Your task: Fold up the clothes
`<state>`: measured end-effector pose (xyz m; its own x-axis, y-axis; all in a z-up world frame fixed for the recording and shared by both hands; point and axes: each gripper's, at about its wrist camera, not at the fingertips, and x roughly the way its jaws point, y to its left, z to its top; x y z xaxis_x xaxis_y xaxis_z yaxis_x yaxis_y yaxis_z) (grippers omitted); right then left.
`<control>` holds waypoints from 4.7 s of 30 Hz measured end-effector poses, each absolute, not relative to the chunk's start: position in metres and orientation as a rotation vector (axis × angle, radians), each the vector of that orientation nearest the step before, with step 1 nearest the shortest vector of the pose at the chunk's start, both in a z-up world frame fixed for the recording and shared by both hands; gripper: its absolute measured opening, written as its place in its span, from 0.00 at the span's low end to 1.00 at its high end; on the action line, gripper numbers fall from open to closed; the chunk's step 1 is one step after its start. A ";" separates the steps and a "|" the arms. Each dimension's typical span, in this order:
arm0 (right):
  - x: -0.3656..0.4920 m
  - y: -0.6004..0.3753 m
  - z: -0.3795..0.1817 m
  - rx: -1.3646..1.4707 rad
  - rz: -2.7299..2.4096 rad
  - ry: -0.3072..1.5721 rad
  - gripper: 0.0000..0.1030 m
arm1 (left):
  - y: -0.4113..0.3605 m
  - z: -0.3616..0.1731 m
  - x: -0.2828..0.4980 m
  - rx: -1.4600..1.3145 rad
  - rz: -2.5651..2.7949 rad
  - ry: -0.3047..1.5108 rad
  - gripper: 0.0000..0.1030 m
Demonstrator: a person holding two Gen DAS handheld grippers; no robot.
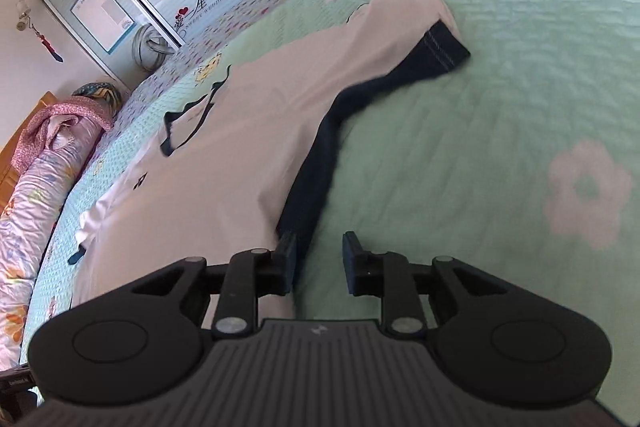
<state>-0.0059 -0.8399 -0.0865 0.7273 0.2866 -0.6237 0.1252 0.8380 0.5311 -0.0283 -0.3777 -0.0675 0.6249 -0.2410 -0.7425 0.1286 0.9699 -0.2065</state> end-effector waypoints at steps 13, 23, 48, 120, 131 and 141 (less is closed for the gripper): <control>-0.208 -0.772 -0.026 0.222 -0.013 0.629 0.38 | -0.362 -0.061 -0.106 0.076 -0.330 0.858 0.87; -0.250 -0.764 -0.040 0.243 -0.090 0.708 0.43 | -0.364 -0.082 -0.150 0.215 -0.322 0.865 0.89; -0.107 -0.727 -0.059 0.449 0.079 0.641 0.45 | -0.355 -0.062 -0.097 0.123 -0.115 0.856 0.88; -0.227 -0.811 -0.057 0.609 -0.045 0.747 0.27 | -0.420 -0.076 -0.095 0.173 -0.348 1.019 0.98; -0.252 -0.793 -0.071 0.456 0.000 0.896 0.02 | -0.346 -0.077 -0.129 0.209 -0.293 1.027 1.00; -0.241 -0.733 -0.066 0.431 0.158 0.895 0.33 | -0.349 -0.060 -0.137 0.200 -0.362 0.958 0.97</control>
